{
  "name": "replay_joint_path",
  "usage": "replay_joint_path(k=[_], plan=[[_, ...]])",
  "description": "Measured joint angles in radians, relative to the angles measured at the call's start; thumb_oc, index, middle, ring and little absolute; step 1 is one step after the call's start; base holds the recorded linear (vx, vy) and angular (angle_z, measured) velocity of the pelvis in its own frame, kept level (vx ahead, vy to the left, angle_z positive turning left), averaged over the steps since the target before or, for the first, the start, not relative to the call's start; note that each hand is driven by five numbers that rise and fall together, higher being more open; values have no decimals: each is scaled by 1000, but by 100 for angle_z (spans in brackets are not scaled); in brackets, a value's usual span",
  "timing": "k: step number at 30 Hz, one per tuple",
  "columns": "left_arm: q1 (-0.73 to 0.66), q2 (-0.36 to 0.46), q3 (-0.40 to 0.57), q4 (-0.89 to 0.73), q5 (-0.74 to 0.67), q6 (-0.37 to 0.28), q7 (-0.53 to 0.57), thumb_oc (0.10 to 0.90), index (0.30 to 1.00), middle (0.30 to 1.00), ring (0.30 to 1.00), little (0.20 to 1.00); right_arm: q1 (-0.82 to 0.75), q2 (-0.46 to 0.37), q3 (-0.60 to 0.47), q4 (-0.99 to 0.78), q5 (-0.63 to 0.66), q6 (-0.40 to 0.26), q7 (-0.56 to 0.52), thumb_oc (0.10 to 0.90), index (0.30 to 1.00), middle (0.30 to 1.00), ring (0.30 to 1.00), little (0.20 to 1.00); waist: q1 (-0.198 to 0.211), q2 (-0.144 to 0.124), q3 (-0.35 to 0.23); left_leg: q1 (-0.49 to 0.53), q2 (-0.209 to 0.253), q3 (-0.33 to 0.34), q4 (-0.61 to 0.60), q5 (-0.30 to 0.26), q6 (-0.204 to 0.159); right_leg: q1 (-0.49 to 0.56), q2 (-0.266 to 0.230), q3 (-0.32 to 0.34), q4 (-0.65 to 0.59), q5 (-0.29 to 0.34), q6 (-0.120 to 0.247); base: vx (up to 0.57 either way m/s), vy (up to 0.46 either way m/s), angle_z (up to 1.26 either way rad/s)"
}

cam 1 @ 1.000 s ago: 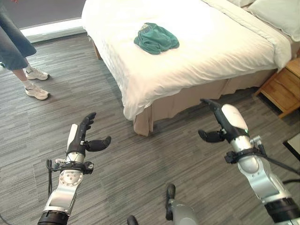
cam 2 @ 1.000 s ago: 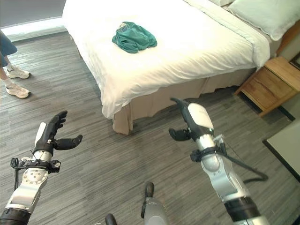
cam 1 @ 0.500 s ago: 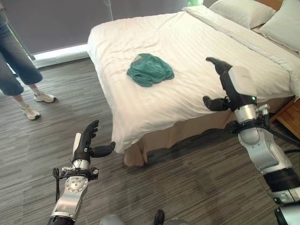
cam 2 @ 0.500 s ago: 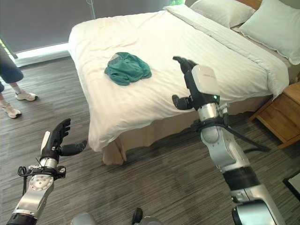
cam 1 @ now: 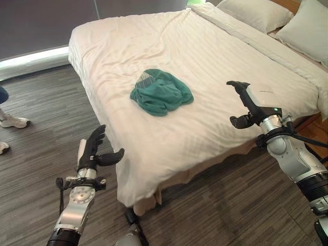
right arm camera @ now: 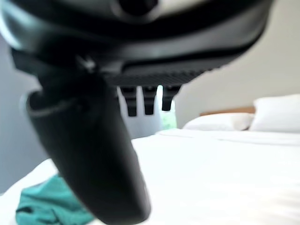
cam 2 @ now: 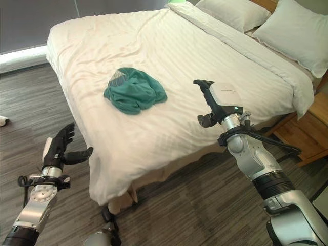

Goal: Pick up bed clothes into laundry basket.

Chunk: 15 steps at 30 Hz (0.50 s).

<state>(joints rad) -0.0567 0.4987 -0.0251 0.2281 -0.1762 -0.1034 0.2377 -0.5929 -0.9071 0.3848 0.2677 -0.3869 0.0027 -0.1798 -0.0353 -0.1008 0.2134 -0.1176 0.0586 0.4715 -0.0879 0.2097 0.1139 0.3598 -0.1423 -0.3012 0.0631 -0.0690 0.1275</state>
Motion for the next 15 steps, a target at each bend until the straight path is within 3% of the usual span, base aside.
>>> replay_joint_path(k=[1, 2, 4, 6, 8, 10, 11, 12, 13, 14, 15], plan=[[-13, 5, -1, 1, 0, 0, 1, 800, 900, 900, 900, 900, -2, 18, 4, -1, -2, -1, 3, 800, 900, 900, 900, 900, 2, 2, 6, 36, -9, -22, 0, -33, 4, -80, -35, 6, 213, -8, 11, 167, 140, 38], [-18, 9, -1, 2, -1, 0, 2, 800, 900, 900, 900, 900, -2, 26, 6, -4, -2, -1, 3, 800, 900, 900, 900, 900, 1, 1, 6, 50, -12, -32, 0, -32, -7, -99, -49, 8, 265, -30, 21, 147, 98, 42], [-47, 33, 10, 3, -1, -1, 22, 800, 900, 900, 900, 900, -37, 68, 14, 5, -3, -16, 0, 800, 900, 900, 900, 900, 29, -1, 12, 103, -14, -38, 0, -75, 19, -184, -81, 13, 322, -98, 59, 214, 57, 21], [-81, 41, 24, 5, -8, -1, 38, 800, 900, 900, 900, 900, -60, 82, 16, -3, -1, -18, 0, 800, 900, 900, 900, 900, 33, 9, 24, 125, -8, -71, -1, -108, 12, -257, -74, 27, 296, -127, 33, 248, -19, 37], [-108, 45, 41, -6, -17, -4, 53, 800, 900, 900, 900, 900, -68, 86, 18, -9, -1, -22, -4, 800, 900, 900, 900, 900, 30, 10, 31, 139, -1, -112, -1, -125, -11, -343, -49, 43, 168, -116, 14, 131, -54, 65], [-113, 47, 42, -5, -19, -5, 58, 800, 900, 900, 900, 900, -59, 86, 19, -3, 0, -22, -2, 800, 900, 900, 900, 900, 17, 15, 39, 147, 8, -142, -1, -113, -26, -376, -20, 59, 54, -61, -11, 171, -61, 84], [-112, 54, 34, -2, -20, -5, 55, 800, 900, 900, 900, 900, -32, 87, 11, 2, 3, -18, -3, 800, 900, 900, 900, 900, 15, 16, 42, 145, 15, -218, -2, -129, -30, -387, 4, 68, -127, 49, -12, 194, -60, 104], [-109, 58, 34, -2, -20, -5, 52, 800, 900, 900, 900, 900, -22, 91, 7, 7, 5, -12, 0, 800, 900, 900, 900, 900, 9, 7, 45, 151, 13, -215, -2, -131, -51, -389, -6, 49, -164, 90, -21, 198, -63, 99], [-72, 81, 43, -4, -19, -6, 52, 800, 900, 900, 900, 900, -11, 130, 7, 35, 7, -6, 4, 800, 900, 900, 900, 900, 31, -29, 51, 191, -1, -202, -2, -143, -101, -373, -38, 14, -150, 234, -36, 148, -74, 40], [-47, 66, 54, -3, -21, -5, 54, 800, 900, 900, 900, 900, 3, 145, 7, 43, 9, -1, 6, 800, 900, 900, 900, 900, 45, -18, 51, 202, 17, -202, -6, -155, -125, -357, -24, 14, -155, 255, -40, 153, -61, 34], [-7, 65, 62, -3, -20, -5, 54, 800, 900, 900, 900, 900, 25, 145, 9, 42, 10, -2, 16, 800, 900, 900, 900, 900, 49, -1, 48, 205, 61, -146, -6, -165, -149, -343, 3, -7, -160, 218, -43, 135, -42, 31]])
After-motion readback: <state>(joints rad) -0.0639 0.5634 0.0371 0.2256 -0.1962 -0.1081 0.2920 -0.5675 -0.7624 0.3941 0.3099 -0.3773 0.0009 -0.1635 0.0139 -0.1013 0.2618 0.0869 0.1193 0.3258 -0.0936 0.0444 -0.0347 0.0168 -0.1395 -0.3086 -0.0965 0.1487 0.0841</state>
